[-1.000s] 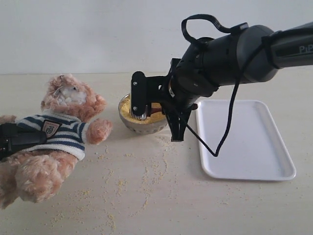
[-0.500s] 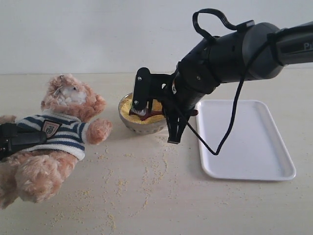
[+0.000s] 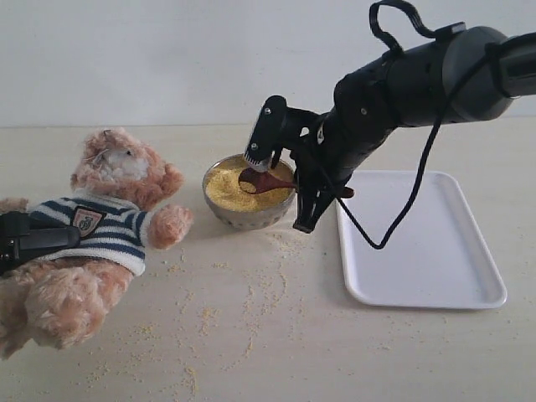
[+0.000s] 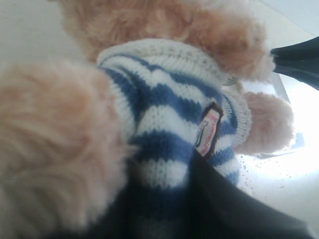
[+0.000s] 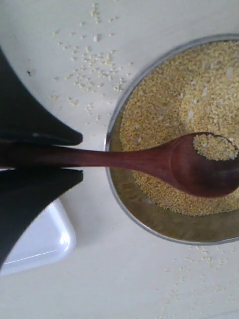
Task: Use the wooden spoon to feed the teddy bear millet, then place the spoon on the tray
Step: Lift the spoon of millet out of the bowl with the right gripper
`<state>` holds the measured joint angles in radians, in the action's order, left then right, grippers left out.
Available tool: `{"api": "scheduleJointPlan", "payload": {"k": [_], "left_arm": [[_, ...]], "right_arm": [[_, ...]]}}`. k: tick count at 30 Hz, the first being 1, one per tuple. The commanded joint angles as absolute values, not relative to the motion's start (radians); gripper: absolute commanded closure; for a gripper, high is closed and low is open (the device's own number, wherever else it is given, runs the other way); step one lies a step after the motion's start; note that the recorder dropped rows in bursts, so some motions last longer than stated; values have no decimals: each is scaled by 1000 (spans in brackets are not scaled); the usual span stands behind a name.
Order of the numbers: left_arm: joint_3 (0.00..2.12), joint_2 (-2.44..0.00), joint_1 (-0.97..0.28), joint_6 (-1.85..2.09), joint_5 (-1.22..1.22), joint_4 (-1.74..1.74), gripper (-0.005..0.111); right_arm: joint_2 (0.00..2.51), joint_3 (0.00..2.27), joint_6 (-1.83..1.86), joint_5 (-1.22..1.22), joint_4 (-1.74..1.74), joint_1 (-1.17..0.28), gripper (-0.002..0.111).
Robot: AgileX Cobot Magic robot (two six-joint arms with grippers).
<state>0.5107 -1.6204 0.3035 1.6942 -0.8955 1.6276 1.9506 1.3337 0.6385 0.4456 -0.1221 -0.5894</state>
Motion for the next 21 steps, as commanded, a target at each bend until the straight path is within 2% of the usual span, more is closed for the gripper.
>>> {"api": "scheduleJointPlan", "payload": {"k": [1, 11, 16, 21], "left_arm": [[510, -1612, 304, 1699, -912, 1632, 102], [510, -1612, 304, 1699, -910, 1632, 102], [510, -1612, 304, 1658, -910, 1632, 102], [510, -1612, 304, 1645, -912, 1632, 102]], "right_arm": [[1919, 1341, 700, 444, -7, -574, 109], [1917, 1490, 847, 700, 338, -503, 109], [1917, 1568, 847, 847, 399, -486, 109], [1917, 1590, 847, 886, 465, -486, 109]]}}
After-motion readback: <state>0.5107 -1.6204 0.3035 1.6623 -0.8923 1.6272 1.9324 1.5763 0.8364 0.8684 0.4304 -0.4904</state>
